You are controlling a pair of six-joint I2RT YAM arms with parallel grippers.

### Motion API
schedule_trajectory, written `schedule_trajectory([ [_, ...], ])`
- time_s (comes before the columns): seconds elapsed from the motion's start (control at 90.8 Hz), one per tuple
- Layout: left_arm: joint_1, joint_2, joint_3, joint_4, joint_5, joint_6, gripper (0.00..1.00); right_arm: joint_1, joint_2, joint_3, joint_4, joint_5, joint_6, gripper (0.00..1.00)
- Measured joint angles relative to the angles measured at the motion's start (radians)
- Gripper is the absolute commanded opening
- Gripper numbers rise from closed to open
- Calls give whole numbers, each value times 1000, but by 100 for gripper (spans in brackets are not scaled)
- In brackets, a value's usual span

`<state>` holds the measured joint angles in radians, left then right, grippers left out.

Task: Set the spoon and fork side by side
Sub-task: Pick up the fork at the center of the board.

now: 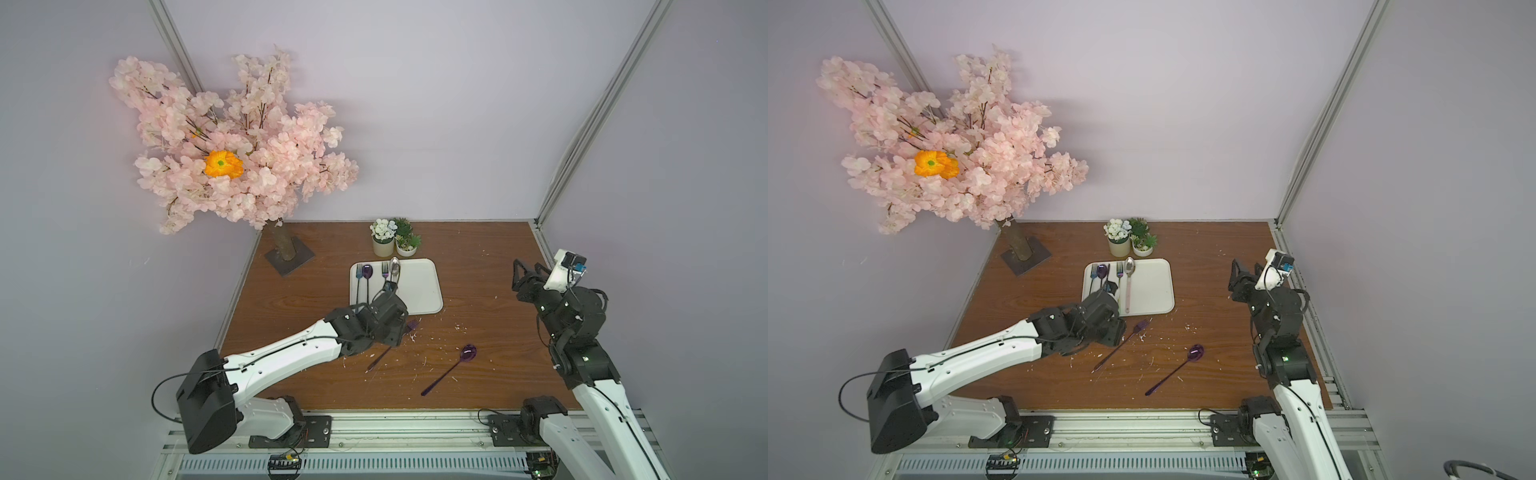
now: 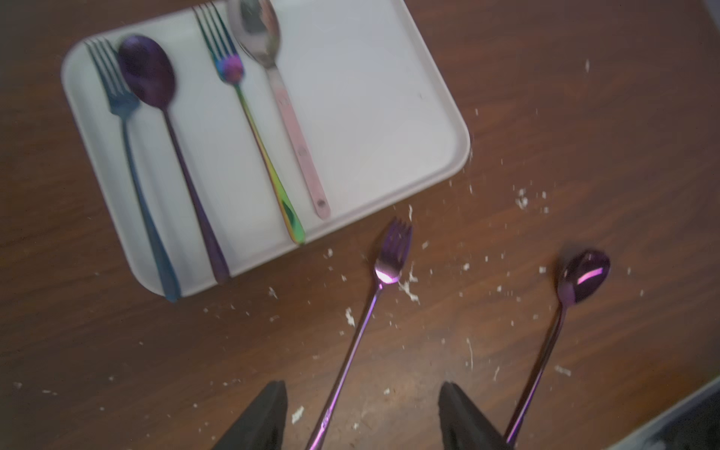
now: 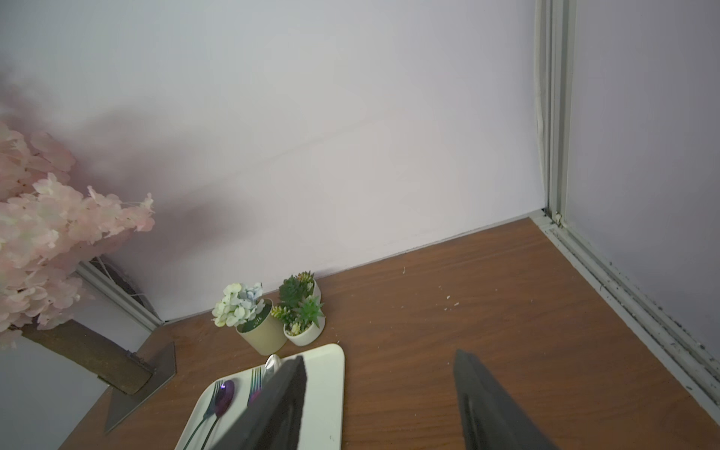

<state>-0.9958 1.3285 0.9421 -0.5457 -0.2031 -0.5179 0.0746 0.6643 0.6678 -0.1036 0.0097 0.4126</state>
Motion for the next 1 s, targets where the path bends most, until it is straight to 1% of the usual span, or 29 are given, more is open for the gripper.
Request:
schedule_trajectory([
  [0.055, -47, 20, -37, 0, 0, 14, 65, 0, 11, 2, -2, -9, 8, 59],
  [0.132, -80, 71, -62, 2, -4, 31, 64, 0, 19, 11, 0, -21, 23, 58],
  [0.275, -85, 169, -57, 48, -42, 49, 63, 0, 19, 22, 6, -36, 45, 55],
  [0.363, -85, 219, -32, 84, -64, 63, 59, 0, 11, 22, 5, -40, 53, 55],
  [0.484, -72, 304, 24, 151, -72, 97, 52, 0, -6, 22, 6, -45, 59, 55],
  [0.572, -53, 341, 31, 201, -60, 124, 48, 0, -12, 22, 5, -48, 59, 55],
  [0.804, 0, 388, 30, 264, -30, 170, 41, 0, -23, 22, -2, -48, 55, 55],
  [0.936, 14, 403, 30, 287, -5, 191, 39, 0, -24, 22, -2, -48, 55, 55],
  [1.002, 16, 410, 26, 303, 9, 202, 36, 0, -24, 22, -2, -48, 53, 55],
])
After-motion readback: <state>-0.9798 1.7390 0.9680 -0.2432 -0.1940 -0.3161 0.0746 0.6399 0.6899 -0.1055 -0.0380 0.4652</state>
